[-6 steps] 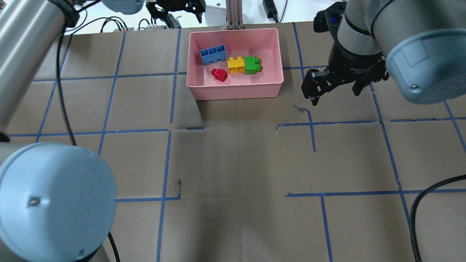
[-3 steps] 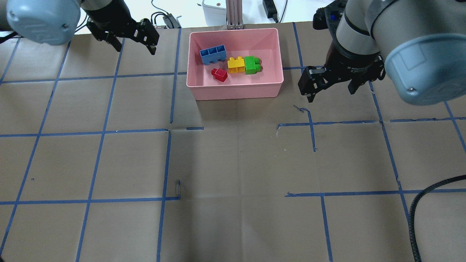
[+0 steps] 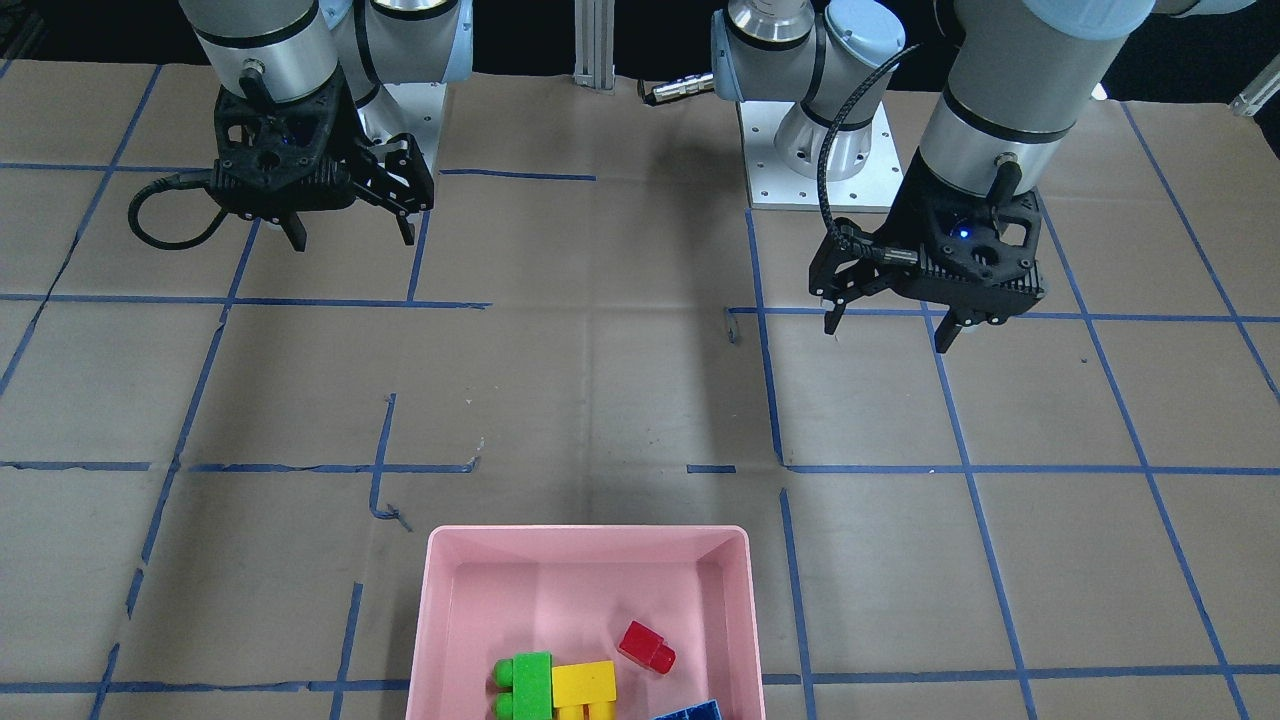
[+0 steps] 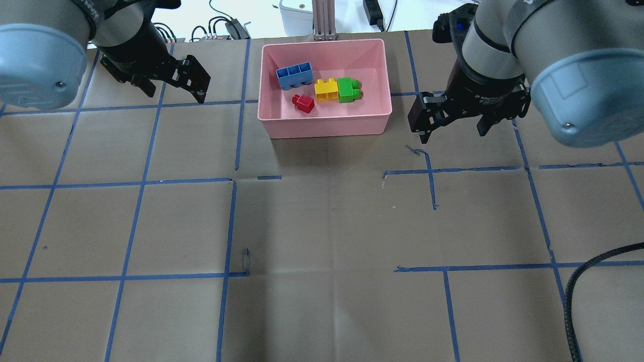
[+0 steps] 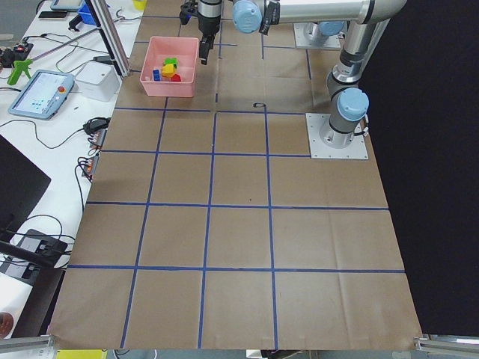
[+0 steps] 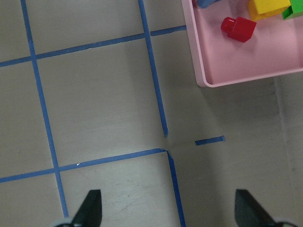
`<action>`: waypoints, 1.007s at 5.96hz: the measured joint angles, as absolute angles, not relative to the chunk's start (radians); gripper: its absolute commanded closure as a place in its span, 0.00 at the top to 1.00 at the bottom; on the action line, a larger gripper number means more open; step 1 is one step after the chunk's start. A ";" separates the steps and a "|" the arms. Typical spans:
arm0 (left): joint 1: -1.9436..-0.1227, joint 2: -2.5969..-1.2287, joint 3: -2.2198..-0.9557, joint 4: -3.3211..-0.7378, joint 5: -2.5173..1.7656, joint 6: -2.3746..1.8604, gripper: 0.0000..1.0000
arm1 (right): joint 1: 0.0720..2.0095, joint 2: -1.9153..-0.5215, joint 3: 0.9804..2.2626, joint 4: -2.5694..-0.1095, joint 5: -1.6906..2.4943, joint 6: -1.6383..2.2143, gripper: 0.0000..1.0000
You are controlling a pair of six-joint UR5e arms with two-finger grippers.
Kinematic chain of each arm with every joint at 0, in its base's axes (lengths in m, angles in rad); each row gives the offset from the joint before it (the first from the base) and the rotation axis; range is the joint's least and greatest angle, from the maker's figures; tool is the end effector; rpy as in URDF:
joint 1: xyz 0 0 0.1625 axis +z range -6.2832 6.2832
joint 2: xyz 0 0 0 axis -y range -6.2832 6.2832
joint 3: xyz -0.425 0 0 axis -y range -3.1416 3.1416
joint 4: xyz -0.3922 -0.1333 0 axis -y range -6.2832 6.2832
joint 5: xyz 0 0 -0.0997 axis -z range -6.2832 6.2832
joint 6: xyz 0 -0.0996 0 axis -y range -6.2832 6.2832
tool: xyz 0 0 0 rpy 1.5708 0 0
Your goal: Put all blocks into box
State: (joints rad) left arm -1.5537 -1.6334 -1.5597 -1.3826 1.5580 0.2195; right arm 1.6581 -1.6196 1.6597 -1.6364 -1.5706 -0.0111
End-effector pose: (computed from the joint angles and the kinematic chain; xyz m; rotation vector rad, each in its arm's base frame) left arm -0.1255 -0.5328 0.4814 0.3177 3.1146 -0.2152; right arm 0.1741 -0.4599 0.4742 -0.1544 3.1364 -0.0400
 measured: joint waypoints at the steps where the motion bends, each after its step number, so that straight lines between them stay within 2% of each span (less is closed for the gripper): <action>1: -1.556 -1.613 -1.568 -1.389 1.557 0.225 0.99 | 1.658 -1.619 1.660 -1.639 -1.574 -0.012 1.00; 6: -1.547 -1.596 -1.545 -1.466 1.556 0.212 0.99 | 1.658 -1.608 1.661 -1.653 -1.578 -0.020 1.00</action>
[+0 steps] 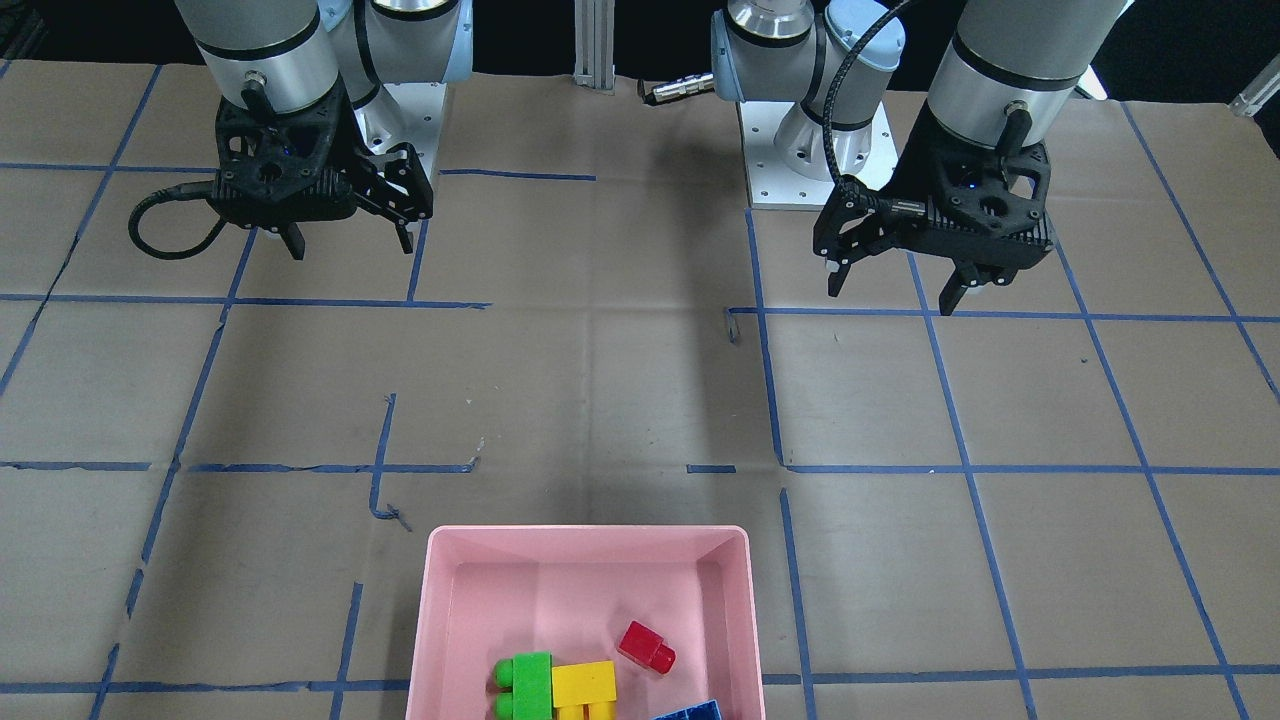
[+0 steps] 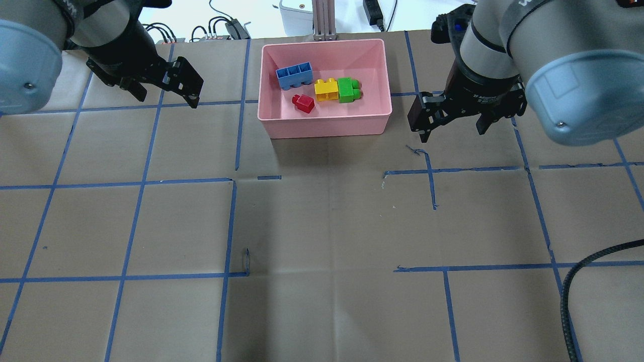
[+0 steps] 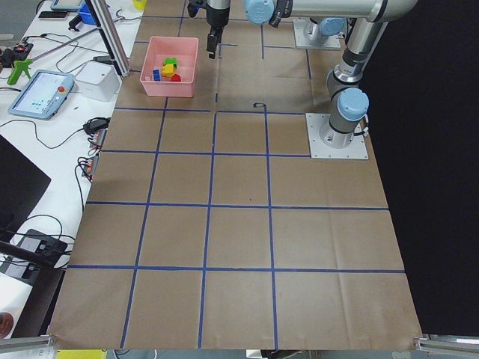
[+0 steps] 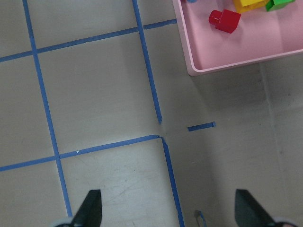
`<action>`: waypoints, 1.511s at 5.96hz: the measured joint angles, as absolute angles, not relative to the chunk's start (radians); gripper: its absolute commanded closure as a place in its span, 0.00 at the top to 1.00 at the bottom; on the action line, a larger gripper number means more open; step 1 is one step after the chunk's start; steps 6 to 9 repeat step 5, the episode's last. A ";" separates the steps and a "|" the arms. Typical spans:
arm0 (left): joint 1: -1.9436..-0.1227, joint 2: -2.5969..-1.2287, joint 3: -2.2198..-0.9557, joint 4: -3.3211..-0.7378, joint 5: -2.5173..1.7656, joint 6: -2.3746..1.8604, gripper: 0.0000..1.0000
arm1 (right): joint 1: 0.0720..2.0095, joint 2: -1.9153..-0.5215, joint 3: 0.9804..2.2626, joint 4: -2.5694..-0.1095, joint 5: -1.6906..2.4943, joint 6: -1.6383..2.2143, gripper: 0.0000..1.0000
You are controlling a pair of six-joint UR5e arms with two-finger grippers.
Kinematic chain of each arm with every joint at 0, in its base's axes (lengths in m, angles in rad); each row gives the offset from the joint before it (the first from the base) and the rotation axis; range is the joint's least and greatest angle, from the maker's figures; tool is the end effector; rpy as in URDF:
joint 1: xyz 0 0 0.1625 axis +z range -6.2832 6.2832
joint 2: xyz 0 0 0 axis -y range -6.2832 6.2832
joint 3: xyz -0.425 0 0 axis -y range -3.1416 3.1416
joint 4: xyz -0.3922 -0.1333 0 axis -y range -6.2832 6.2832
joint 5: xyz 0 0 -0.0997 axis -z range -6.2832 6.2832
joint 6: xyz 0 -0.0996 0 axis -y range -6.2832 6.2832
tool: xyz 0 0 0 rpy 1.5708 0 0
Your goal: Put all blocks into box
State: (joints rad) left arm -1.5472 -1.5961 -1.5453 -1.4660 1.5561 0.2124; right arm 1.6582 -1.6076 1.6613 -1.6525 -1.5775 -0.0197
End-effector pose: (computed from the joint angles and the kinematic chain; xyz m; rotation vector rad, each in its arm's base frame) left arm -0.1226 -0.5156 0.4988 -0.2967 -3.1209 0.1663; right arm 0.1739 -0.4650 0.4694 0.1677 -3.1310 0.0442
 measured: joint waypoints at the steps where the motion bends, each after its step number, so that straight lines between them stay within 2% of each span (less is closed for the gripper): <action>1: -1.547 -1.595 -1.544 -1.482 1.554 0.189 0.99 | 1.658 -1.607 1.661 -1.653 -1.577 -0.019 1.00; 9: -1.551 -1.591 -1.542 -1.509 1.515 0.101 0.99 | 1.658 -1.607 1.661 -1.655 -1.574 -0.017 1.00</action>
